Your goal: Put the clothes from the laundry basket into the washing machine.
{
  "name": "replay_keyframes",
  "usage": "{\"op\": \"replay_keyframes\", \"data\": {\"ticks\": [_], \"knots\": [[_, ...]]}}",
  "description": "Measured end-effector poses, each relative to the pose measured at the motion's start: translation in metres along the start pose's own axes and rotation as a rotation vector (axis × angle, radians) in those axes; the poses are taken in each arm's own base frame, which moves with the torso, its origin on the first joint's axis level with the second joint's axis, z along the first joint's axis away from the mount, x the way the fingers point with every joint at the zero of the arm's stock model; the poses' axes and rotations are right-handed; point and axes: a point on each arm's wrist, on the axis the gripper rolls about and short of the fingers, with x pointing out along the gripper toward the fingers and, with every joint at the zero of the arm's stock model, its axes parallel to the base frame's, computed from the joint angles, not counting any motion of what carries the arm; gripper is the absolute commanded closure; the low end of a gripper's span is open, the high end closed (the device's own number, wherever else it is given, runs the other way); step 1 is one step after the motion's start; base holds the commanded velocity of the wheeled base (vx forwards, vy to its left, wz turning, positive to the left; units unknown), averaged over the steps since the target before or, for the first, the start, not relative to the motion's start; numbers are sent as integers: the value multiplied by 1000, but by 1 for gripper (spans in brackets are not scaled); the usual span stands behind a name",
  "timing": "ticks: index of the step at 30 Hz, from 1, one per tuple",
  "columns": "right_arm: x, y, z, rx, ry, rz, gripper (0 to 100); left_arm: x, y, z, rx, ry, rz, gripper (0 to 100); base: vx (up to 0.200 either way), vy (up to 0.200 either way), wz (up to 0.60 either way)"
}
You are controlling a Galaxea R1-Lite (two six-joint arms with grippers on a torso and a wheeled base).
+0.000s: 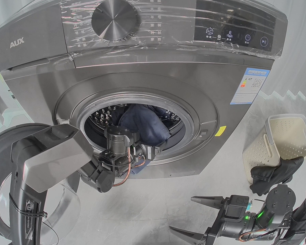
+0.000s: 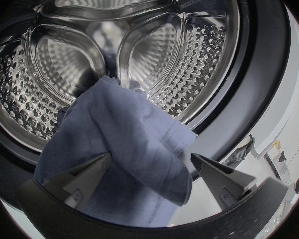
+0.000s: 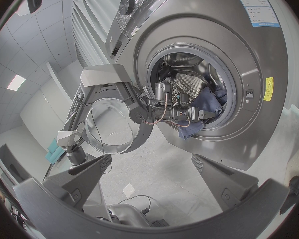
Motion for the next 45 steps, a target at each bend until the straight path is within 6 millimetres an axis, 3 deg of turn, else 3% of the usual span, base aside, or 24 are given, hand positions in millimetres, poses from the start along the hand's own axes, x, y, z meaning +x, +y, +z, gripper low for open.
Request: {"op": "replay_keyframes", "data": {"ticks": [9, 25, 34, 35, 38, 45], "knots": [[0, 0, 1, 0, -4, 2, 0, 7, 4, 3, -4, -21, 11, 100, 0, 0, 0], [1, 1, 2, -1, -12, 7, 0, 40, 21, 79, -36, -362, 113, 100, 0, 0, 0], [1, 1, 2, 0, -13, 6, 0, 58, 23, 99, -54, -497, 120, 100, 0, 0, 0], [1, 1, 2, 0, -13, 6, 0, 60, 23, 99, -55, -504, 120, 0, 0, 0, 0], [1, 1, 2, 1, -12, 6, 0, 63, 24, 94, -55, -501, 123, 0, 0, 0, 0], [1, 1, 2, 1, -10, 4, 0, 65, 23, 62, -52, -377, 128, 0, 0, 0, 0]]}}
